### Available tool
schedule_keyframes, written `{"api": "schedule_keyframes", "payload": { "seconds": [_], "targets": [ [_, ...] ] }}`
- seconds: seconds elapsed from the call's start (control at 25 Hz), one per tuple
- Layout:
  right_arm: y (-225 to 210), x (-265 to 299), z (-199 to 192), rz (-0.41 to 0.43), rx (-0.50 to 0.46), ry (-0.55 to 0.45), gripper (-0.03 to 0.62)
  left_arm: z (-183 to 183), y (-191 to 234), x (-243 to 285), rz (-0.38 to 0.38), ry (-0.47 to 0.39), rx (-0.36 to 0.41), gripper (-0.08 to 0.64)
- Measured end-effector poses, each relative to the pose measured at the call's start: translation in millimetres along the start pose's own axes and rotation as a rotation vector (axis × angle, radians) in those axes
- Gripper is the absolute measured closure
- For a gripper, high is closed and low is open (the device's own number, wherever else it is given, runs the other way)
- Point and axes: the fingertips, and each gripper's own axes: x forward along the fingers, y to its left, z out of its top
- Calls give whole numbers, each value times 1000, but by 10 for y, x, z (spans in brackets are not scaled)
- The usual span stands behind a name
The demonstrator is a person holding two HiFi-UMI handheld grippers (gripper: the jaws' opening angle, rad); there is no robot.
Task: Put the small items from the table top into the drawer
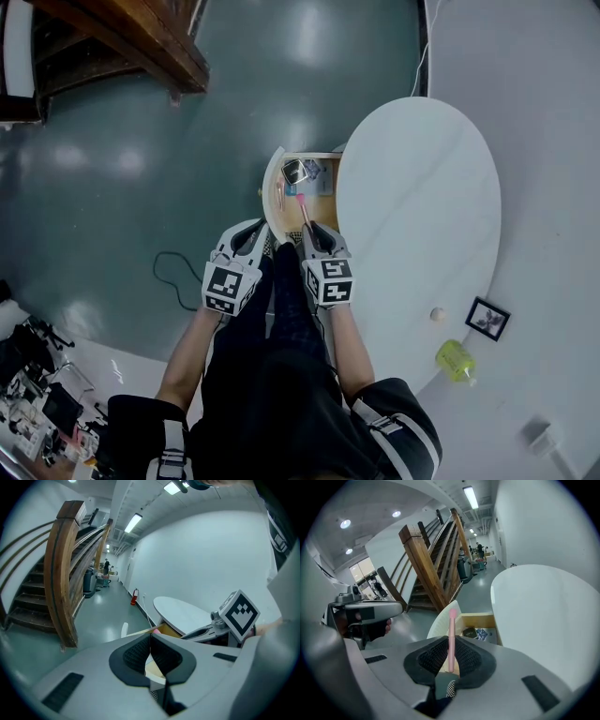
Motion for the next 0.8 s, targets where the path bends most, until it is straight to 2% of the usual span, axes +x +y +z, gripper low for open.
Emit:
{"api": "schedule_keyframes", "payload": {
  "seconds": [0.28,0.8],
  "targets": [
    [2,155,-217,9,10,35,528,-192,4,49,0,20,-15,540],
    [-86,625,-357,3,7,85,528,-186,35,67,15,13,-21,540]
  ]
}}
